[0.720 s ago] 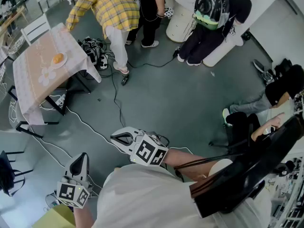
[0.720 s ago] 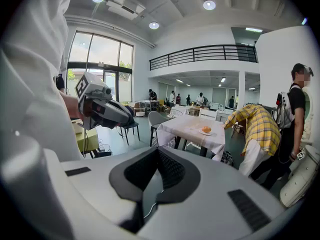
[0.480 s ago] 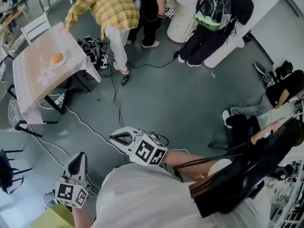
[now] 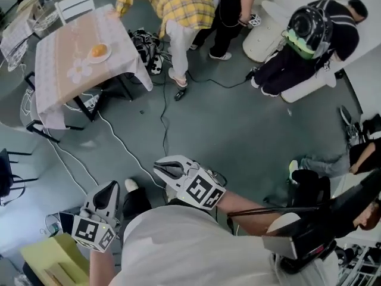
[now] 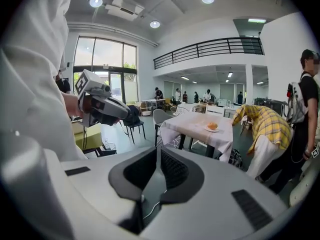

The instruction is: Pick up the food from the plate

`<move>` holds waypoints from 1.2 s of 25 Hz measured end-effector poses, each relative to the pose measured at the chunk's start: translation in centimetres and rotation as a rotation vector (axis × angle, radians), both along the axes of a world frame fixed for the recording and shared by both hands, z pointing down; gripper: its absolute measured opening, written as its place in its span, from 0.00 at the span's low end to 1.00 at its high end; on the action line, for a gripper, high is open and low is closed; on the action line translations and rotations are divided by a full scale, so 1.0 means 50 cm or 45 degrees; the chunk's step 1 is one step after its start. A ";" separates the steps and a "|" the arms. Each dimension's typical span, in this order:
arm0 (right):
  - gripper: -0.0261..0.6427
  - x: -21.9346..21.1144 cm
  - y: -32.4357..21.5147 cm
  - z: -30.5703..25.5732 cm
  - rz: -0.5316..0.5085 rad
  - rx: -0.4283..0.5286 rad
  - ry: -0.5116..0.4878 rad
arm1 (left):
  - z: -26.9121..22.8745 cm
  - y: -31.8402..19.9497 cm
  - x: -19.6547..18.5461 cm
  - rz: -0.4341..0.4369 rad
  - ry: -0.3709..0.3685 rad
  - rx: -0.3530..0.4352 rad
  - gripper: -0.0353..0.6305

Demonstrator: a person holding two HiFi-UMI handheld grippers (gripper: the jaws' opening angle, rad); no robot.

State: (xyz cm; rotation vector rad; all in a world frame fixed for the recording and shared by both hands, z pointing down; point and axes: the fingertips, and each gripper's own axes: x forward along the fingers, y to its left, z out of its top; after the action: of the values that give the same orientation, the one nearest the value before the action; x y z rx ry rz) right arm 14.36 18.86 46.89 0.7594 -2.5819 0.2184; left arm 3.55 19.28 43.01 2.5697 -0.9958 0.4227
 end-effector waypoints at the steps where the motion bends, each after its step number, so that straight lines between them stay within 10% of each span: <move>1: 0.07 -0.008 -0.018 0.003 0.001 0.002 0.001 | 0.003 -0.020 -0.009 -0.004 0.001 -0.006 0.07; 3: 0.22 -0.030 -0.063 0.009 0.011 0.008 0.011 | 0.009 -0.072 -0.032 0.002 0.011 -0.001 0.07; 17: 0.22 -0.269 -0.434 -0.029 0.187 0.076 0.157 | -0.034 -0.429 -0.304 0.215 0.040 0.115 0.07; 30: 0.24 -0.302 -0.734 0.029 0.060 0.078 0.233 | -0.007 -0.623 -0.373 0.059 0.056 0.061 0.15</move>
State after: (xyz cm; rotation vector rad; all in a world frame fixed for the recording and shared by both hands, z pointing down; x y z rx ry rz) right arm -0.74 -17.85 48.36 0.8228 -2.4090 0.0796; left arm -15.10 -11.90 42.67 2.6371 -0.9442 0.3573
